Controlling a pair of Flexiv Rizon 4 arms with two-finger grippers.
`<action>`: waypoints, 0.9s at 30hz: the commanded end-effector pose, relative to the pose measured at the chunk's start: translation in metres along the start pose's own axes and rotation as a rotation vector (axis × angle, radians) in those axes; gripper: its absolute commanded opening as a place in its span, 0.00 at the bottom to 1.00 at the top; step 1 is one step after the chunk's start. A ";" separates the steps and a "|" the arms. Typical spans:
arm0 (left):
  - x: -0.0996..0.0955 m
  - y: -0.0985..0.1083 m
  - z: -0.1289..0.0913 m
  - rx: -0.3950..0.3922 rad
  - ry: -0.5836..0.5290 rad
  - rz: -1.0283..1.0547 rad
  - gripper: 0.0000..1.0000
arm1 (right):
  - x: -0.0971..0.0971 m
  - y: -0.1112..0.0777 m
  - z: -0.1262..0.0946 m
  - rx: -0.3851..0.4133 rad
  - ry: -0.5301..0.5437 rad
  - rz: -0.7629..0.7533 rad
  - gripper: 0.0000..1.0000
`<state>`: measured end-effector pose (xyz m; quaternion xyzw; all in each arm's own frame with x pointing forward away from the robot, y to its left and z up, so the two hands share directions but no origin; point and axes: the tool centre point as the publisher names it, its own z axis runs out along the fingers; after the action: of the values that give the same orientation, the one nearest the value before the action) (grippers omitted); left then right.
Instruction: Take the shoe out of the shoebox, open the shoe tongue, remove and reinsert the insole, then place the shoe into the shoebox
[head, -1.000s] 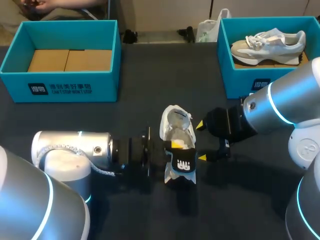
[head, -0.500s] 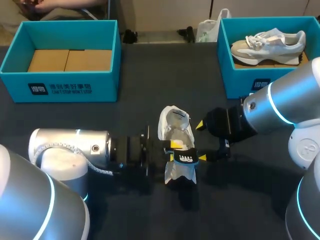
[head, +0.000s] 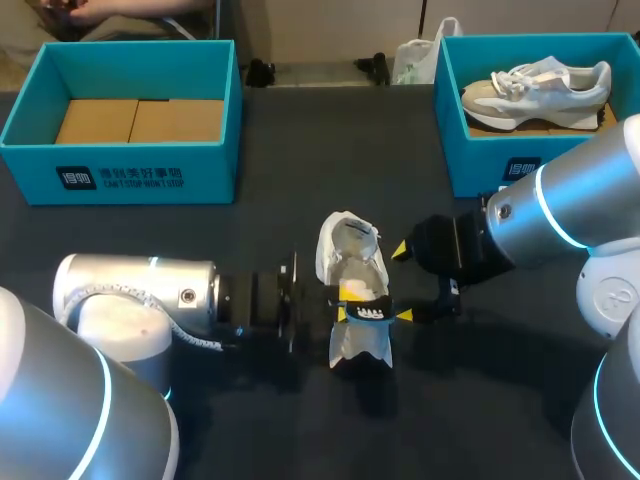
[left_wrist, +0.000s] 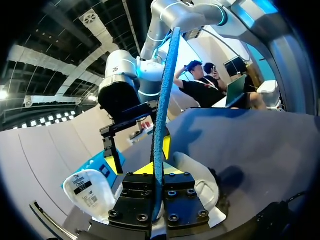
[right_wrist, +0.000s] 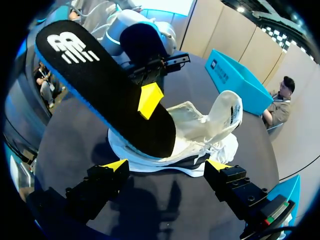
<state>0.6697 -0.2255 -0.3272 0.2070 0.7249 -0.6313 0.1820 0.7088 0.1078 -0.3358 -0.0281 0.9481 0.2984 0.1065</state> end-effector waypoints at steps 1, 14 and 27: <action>-0.001 0.008 0.003 0.000 0.010 0.017 0.00 | 0.001 0.000 0.000 0.001 -0.002 -0.001 1.00; -0.007 0.029 0.000 -0.047 0.023 0.066 0.00 | 0.001 0.000 0.000 0.001 -0.002 -0.001 1.00; -0.010 0.006 -0.004 -0.029 0.023 0.053 0.32 | 0.001 0.000 0.000 0.001 -0.002 -0.001 1.00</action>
<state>0.6853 -0.2253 -0.3322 0.2307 0.7275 -0.6163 0.1943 0.7088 0.1078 -0.3358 -0.0281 0.9481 0.2984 0.1065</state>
